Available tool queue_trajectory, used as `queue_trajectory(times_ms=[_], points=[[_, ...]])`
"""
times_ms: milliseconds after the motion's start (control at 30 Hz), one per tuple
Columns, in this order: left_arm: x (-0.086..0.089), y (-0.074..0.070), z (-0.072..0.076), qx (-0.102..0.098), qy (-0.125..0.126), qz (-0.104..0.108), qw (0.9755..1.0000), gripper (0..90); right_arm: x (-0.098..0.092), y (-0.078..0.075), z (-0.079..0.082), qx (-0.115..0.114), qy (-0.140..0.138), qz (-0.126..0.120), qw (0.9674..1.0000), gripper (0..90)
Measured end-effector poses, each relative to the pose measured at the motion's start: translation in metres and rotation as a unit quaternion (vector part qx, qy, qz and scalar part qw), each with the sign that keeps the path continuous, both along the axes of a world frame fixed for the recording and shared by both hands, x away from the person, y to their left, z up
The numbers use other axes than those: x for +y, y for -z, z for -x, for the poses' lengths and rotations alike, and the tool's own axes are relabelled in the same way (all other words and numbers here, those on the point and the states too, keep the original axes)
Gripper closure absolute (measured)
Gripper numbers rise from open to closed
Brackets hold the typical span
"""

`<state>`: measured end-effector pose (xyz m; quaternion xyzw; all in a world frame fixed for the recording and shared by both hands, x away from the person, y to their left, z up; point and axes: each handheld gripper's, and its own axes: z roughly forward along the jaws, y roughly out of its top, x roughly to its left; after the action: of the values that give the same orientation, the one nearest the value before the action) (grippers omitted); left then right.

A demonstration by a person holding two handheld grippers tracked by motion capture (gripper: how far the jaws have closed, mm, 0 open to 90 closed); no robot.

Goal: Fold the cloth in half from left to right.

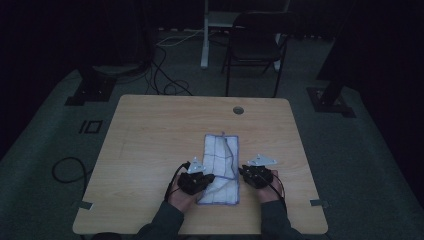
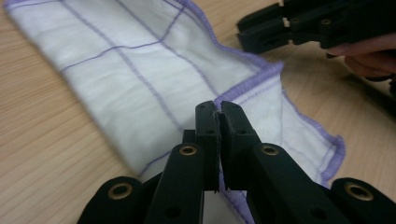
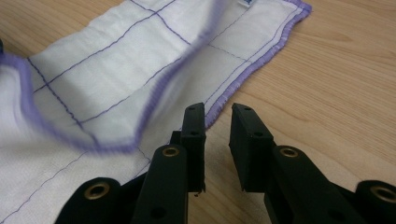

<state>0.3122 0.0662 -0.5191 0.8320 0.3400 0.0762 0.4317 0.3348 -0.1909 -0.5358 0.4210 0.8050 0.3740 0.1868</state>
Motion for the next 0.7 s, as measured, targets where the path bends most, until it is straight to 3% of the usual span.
queue_trajectory(times_ms=[333,700], points=[[-0.024,0.000,0.007,-0.003,0.031,0.001,0.9995,87.1,0.000,0.000,0.000,-0.002,0.001,-0.001,1.0000,76.2],[-0.035,0.000,0.017,-0.005,0.049,0.005,0.9988,87.1,0.007,-0.003,-0.014,-0.004,-0.002,-0.008,1.0000,74.9]])
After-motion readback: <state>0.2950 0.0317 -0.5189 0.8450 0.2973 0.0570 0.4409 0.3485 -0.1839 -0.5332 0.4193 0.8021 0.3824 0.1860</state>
